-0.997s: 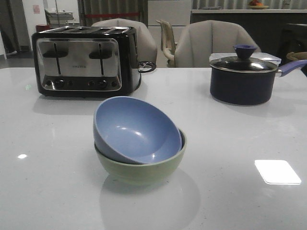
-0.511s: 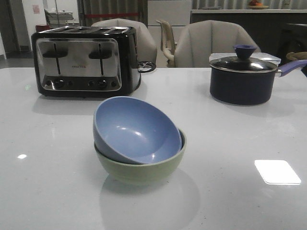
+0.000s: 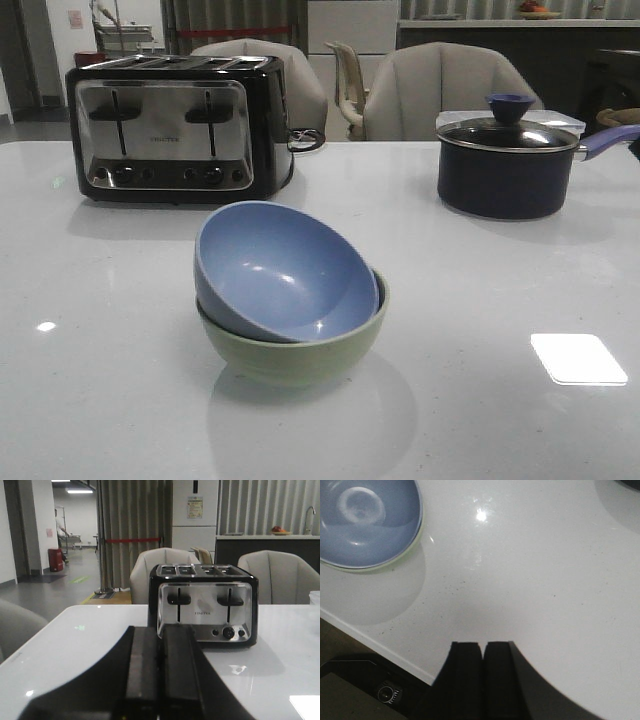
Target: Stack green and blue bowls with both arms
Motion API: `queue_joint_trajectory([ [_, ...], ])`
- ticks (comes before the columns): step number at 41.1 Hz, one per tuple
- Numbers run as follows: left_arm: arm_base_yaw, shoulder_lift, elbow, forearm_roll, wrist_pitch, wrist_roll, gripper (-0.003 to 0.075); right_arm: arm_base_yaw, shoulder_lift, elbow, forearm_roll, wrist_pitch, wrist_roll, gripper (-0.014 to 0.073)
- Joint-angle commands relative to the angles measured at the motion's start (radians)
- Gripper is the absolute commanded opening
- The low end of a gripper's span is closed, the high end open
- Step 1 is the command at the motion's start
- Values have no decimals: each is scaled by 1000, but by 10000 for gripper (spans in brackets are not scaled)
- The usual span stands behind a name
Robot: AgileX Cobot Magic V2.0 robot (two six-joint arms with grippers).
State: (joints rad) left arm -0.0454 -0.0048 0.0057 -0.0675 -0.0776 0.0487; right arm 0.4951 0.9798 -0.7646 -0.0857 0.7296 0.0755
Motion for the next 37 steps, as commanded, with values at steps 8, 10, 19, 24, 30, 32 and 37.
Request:
queue_joint_trajectory([
  [8, 22, -22, 20, 0, -104, 4, 100, -2, -15, -27, -16, -54, -1, 35],
  [10, 22, -22, 20, 0, -104, 4, 100, -2, -15, -27, -16, -54, -1, 35],
  [19, 22, -22, 20, 0, -104, 4, 100, -2, -15, -27, -16, -54, -1, 35],
  [24, 22, -22, 20, 0, -104, 4, 100, -2, -15, -27, -16, -54, -1, 35],
  [30, 22, -22, 20, -2, -104, 4, 100, -2, -15, -27, -16, -54, -1, 35],
  [32, 22, -22, 20, -2, -104, 4, 100, -2, -15, -27, -16, -54, -1, 35],
  [37, 22, -22, 20, -2, -104, 4, 100, -2, -15, -27, -16, -54, -1, 35],
])
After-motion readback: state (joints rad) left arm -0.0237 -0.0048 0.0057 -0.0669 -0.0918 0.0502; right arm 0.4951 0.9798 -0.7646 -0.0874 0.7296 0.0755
